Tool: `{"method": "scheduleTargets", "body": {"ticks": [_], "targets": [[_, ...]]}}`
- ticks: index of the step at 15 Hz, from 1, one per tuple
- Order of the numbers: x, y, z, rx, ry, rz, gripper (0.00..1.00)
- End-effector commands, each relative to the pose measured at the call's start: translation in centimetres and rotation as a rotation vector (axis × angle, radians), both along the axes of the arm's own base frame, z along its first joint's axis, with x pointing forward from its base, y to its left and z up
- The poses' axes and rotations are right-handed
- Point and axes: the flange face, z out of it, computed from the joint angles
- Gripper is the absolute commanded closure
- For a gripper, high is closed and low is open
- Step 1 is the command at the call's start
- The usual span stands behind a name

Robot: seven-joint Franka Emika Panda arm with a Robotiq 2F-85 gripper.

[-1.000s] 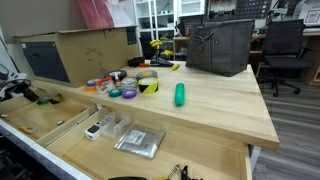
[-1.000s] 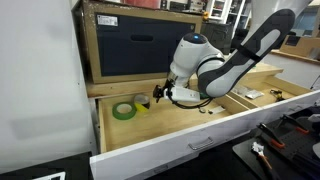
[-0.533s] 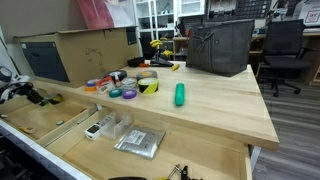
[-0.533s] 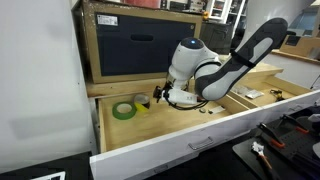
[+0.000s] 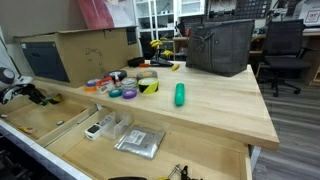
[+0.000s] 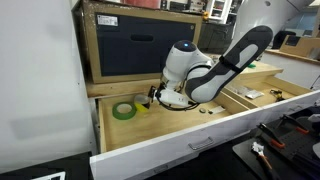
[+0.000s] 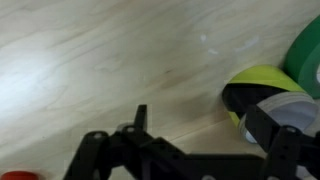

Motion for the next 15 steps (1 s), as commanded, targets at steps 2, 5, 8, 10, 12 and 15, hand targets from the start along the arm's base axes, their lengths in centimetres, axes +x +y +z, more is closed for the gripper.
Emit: {"method": "scheduleTargets", "body": {"ticks": [2,5,8,10,12,15], "targets": [[1.6,2.3,0.6,0.06,-0.033,-0.016,0.0],[2.8,2.8,0.8,0.073,-0.048,-0.013,0.0],[3.8,2.8,0.1,0.087,-0.04,-0.027,0.0],[4.2,2.8,-0.7,0.091,-0.029,-0.031,0.0],[4.4,2.8,-1.7,0.086,-0.017,-0.03,0.0],[5.2,2.7,-2.5,0.071,-0.027,-0.028,0.0]]}}
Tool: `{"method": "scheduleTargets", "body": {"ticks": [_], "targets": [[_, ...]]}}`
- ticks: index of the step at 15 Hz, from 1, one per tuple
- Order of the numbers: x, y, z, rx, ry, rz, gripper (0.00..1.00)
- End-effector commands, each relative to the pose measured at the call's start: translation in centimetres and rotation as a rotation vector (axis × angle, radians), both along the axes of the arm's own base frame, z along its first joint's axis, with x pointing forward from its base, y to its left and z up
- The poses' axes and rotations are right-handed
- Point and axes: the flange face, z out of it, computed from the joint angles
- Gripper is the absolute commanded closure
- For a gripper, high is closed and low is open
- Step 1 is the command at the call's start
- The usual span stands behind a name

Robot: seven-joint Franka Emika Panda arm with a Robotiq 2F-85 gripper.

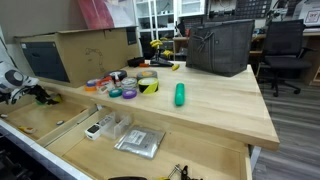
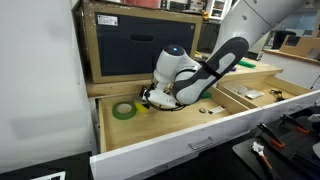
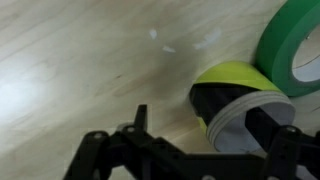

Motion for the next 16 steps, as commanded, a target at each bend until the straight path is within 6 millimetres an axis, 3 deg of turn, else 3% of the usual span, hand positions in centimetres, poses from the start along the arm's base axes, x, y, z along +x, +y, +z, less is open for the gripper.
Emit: {"method": "scheduleTargets", "body": {"ticks": [1,2,3,4,12,14,16], "targets": [[1.8,0.1,-0.6,-0.004,-0.018,-0.006,0.0],[2.0,0.0,-0.8,-0.007,-0.019,-0.009,0.0],[2.1,-0.1,-1.0,-0.01,-0.019,-0.007,0.25],[2.0,-0.1,-1.2,-0.01,-0.015,-0.004,0.26],[-1.3,0.5,-1.6,0.001,0.059,0.052,0.88],[-2.2,0.1,-1.5,-0.009,0.088,0.072,1.0],[-3.0,-1.1,-1.4,-0.031,0.111,0.086,1.0]]}}
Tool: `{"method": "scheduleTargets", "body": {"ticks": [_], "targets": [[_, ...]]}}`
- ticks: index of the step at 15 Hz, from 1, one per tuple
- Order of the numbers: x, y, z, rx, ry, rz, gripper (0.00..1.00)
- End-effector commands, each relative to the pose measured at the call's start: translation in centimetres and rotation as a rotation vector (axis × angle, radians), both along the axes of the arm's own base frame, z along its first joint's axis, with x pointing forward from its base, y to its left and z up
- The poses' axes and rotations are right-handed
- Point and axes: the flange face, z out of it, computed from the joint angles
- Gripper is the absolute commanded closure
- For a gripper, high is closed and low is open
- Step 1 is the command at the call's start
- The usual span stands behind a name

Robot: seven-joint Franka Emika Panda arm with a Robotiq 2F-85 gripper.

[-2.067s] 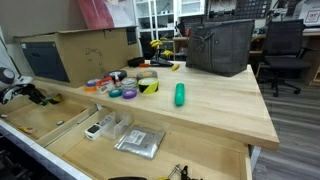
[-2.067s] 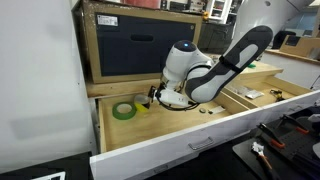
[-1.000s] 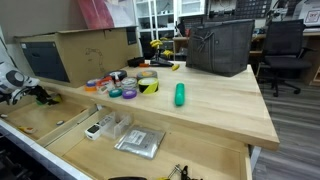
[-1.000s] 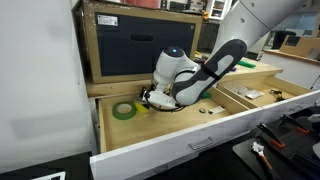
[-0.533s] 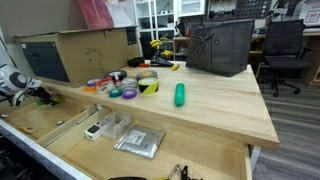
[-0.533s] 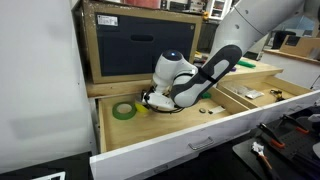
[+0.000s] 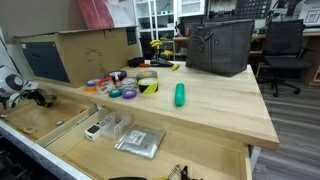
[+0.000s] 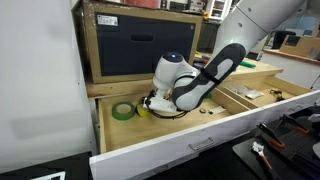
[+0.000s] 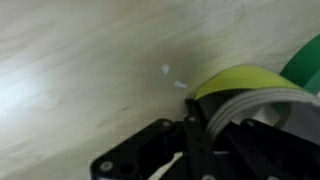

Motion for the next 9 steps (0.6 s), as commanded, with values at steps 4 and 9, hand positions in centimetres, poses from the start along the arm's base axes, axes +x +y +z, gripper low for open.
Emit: {"method": "scheduleTargets", "body": {"ticks": [4,9], "targets": [[-4.5,-4.7,2.6,-0.047,0.114,0.05,0.99],[-8.7,-9.3,5.4,-0.049,0.199,0.048,0.99]]}}
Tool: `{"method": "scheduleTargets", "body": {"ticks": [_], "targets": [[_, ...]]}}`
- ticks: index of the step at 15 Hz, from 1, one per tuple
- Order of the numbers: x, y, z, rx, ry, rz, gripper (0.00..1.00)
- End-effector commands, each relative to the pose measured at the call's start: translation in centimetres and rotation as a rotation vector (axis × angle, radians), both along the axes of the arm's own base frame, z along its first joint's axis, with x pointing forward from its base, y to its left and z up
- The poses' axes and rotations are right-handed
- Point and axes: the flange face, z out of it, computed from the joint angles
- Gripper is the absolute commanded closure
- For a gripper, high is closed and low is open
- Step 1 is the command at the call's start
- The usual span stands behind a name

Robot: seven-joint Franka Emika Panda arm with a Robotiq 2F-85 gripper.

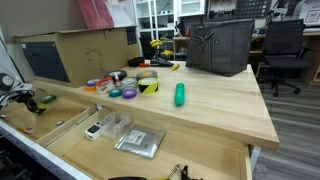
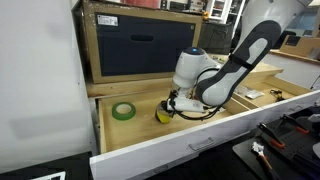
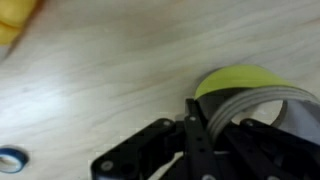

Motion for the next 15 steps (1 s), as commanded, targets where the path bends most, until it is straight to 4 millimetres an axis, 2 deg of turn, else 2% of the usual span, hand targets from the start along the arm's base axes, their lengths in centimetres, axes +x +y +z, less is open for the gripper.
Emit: {"method": "scheduleTargets", "body": {"ticks": [1,5,11,15], "targets": [[-3.5,-4.0,4.3,0.026,0.083,0.001,0.99],[-4.7,-8.3,7.6,0.041,0.13,-0.032,0.99],[-3.7,-15.9,12.2,0.05,0.212,-0.06,0.99],[-3.0,-19.1,14.5,0.079,0.283,-0.03,0.99]]}}
